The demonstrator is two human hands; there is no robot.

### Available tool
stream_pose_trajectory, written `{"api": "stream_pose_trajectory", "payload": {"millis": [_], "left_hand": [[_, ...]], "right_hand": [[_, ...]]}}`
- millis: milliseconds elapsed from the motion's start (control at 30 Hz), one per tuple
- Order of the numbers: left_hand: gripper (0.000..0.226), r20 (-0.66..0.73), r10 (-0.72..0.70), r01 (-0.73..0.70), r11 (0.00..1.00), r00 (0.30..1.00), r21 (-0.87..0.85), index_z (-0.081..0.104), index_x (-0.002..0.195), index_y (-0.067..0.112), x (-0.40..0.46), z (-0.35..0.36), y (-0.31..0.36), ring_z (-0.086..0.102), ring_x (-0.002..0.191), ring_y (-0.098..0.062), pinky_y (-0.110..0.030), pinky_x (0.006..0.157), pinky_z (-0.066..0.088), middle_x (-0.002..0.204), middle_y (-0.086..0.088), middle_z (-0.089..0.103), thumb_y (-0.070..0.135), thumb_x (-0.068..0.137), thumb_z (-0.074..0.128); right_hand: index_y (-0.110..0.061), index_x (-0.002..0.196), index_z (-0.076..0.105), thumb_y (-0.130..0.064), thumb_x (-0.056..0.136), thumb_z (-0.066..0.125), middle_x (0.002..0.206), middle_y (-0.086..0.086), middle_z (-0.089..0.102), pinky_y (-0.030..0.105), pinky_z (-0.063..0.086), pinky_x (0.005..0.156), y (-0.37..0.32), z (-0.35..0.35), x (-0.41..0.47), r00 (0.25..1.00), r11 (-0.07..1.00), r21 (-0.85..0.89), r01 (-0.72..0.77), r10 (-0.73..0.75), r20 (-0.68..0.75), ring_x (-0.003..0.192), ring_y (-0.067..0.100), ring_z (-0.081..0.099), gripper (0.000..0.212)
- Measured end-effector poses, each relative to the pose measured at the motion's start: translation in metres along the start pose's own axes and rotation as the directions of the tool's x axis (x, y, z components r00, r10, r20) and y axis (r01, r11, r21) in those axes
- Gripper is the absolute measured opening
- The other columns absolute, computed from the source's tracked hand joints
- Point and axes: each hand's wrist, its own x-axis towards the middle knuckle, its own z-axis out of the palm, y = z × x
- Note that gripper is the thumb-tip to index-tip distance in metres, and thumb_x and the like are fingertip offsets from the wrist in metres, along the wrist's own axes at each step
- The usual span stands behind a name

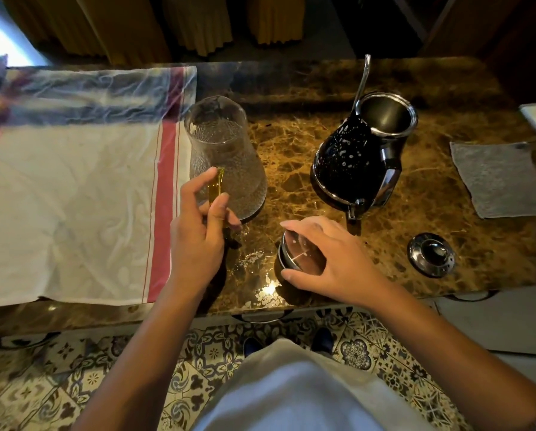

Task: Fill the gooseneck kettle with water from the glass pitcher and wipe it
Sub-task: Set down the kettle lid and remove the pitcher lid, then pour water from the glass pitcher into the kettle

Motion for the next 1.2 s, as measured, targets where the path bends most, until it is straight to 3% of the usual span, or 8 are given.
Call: {"api": "stream_pose_trajectory", "payload": {"millis": [300,633,767,833,933,1000,1100,1200], "left_hand": [[0.040,0.007,-0.010,0.010,1.000,1.000,0.000,0.041,0.145,0.029,0.002,0.000,-0.002,0.073,0.068,-0.030,-0.059,0.063,0.058,0.076,-0.004,0.070,0.039,0.108,0.048],[0.038,-0.008,0.001,-0.001,1.000,1.000,0.012,0.043,0.144,0.027,0.001,-0.001,-0.002,0.074,0.069,-0.024,-0.057,0.067,0.059,0.076,-0.003,0.071,0.036,0.108,0.049],[0.037,0.011,-0.013,0.014,0.999,1.000,-0.043,0.044,0.145,0.026,0.001,-0.003,-0.002,0.074,0.072,-0.028,-0.059,0.069,0.059,0.077,-0.007,0.070,0.032,0.109,0.051],[0.035,0.018,-0.010,0.011,0.998,1.000,-0.062,0.044,0.144,0.025,0.002,-0.003,-0.002,0.073,0.072,-0.028,-0.059,0.070,0.059,0.076,-0.010,0.069,0.025,0.109,0.051],[0.035,0.002,0.009,-0.009,0.999,1.000,-0.047,0.044,0.144,0.022,0.002,-0.001,-0.001,0.073,0.070,-0.025,-0.058,0.070,0.060,0.075,-0.008,0.069,0.024,0.110,0.050],[0.034,-0.036,-0.003,0.001,0.998,0.999,-0.057,0.045,0.144,0.023,0.001,0.002,0.000,0.072,0.068,-0.026,-0.058,0.069,0.059,0.073,-0.009,0.068,0.025,0.111,0.049],[0.031,-0.116,-0.050,0.040,0.996,0.992,-0.085,0.048,0.141,0.028,0.000,0.013,0.004,0.070,0.061,-0.031,-0.059,0.065,0.058,0.067,-0.010,0.067,0.027,0.110,0.048],[0.028,-0.221,-0.040,0.036,0.999,0.974,-0.022,0.050,0.138,0.026,0.002,0.024,0.009,0.065,0.052,-0.027,-0.052,0.056,0.058,0.059,-0.003,0.060,0.024,0.111,0.046]], "right_hand": [[-0.039,0.152,0.036,-0.085,0.074,0.062,0.143,-0.011,0.049,0.029,0.040,0.095,-0.005,0.014,0.001,0.994,0.987,-0.161,0.023,-0.005,0.109,0.124,0.013,0.047,0.094],[-0.038,0.156,0.034,-0.088,0.075,0.059,0.157,-0.009,0.039,0.042,0.036,0.115,-0.017,0.016,0.000,0.986,0.971,-0.238,-0.015,0.054,0.158,0.140,0.019,0.036,0.099],[-0.038,0.149,0.046,-0.076,0.089,0.049,0.157,-0.014,0.042,0.039,0.035,0.116,-0.025,-0.006,0.002,0.991,0.994,-0.079,-0.077,0.085,0.104,0.146,0.009,0.035,0.071],[-0.029,0.129,0.064,-0.053,0.095,0.058,0.134,-0.009,0.062,0.029,0.050,0.100,-0.022,-0.024,-0.002,0.986,0.989,0.098,-0.111,0.122,-0.113,0.121,0.005,0.056,0.042],[-0.016,0.093,0.069,-0.027,0.100,0.063,0.087,-0.006,0.065,0.019,0.051,0.066,-0.008,-0.059,-0.008,0.806,0.934,0.345,-0.092,0.273,-0.525,0.076,0.000,0.058,0.014],[-0.016,0.093,0.064,-0.028,0.101,0.062,0.086,-0.004,0.062,0.023,0.048,0.067,0.008,-0.076,-0.005,0.665,0.894,0.437,-0.102,0.388,-0.638,0.074,0.002,0.054,0.015],[-0.020,0.100,0.064,-0.046,0.103,0.052,0.093,-0.006,0.066,0.043,0.053,0.080,0.032,-0.079,0.006,0.679,0.818,0.534,-0.216,0.518,-0.520,0.083,0.009,0.061,0.029],[-0.013,0.096,0.071,-0.049,0.107,0.042,0.092,0.006,0.076,0.040,0.058,0.087,0.038,-0.072,0.019,0.789,0.651,0.738,-0.177,0.542,-0.289,0.089,0.020,0.072,0.047]]}}
